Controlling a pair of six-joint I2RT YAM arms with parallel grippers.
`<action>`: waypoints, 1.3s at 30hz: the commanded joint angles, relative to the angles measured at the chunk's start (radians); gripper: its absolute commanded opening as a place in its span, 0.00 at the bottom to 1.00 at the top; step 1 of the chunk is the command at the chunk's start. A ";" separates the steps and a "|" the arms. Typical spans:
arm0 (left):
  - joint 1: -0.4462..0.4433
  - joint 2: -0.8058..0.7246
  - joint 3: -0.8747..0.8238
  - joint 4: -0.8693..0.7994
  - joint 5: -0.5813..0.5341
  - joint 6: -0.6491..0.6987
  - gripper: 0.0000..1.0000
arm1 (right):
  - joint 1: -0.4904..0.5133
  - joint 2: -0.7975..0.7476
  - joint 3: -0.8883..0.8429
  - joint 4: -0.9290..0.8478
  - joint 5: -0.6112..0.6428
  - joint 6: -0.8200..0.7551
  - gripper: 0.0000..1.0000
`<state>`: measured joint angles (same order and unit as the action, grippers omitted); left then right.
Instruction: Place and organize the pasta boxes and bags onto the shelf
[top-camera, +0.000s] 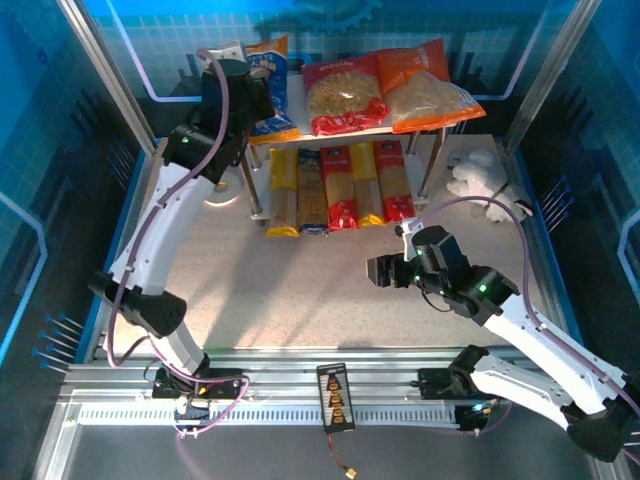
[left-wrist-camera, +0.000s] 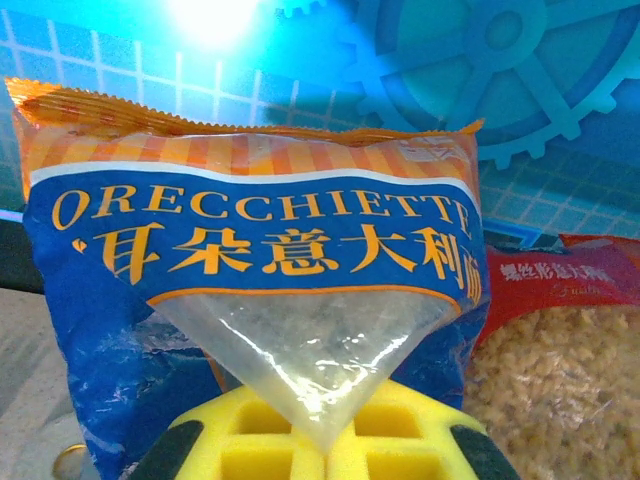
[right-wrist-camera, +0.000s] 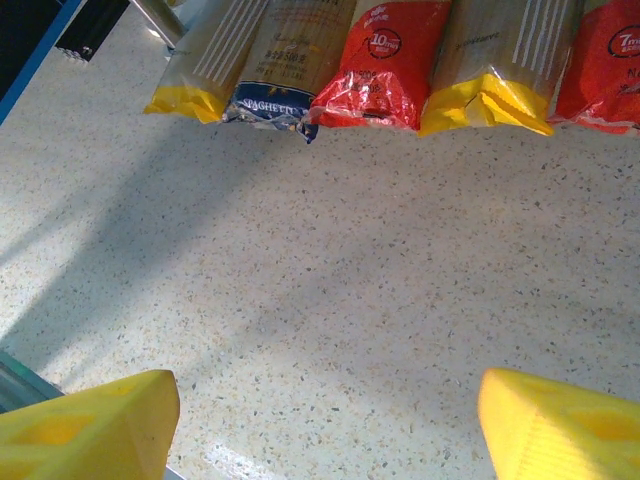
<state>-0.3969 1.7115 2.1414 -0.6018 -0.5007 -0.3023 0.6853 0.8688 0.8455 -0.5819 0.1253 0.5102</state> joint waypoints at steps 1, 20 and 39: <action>0.012 0.003 0.133 0.127 -0.014 -0.033 0.00 | -0.020 -0.008 0.011 0.019 -0.017 -0.016 0.79; 0.048 0.140 0.195 0.088 0.027 -0.109 0.00 | -0.092 -0.057 -0.024 -0.005 -0.056 -0.027 0.80; 0.052 0.176 0.148 0.082 0.091 -0.163 0.05 | -0.108 -0.071 -0.023 -0.022 -0.063 -0.021 0.80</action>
<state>-0.3523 1.8908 2.2925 -0.6117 -0.4358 -0.4324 0.5922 0.8150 0.8310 -0.5865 0.0700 0.4965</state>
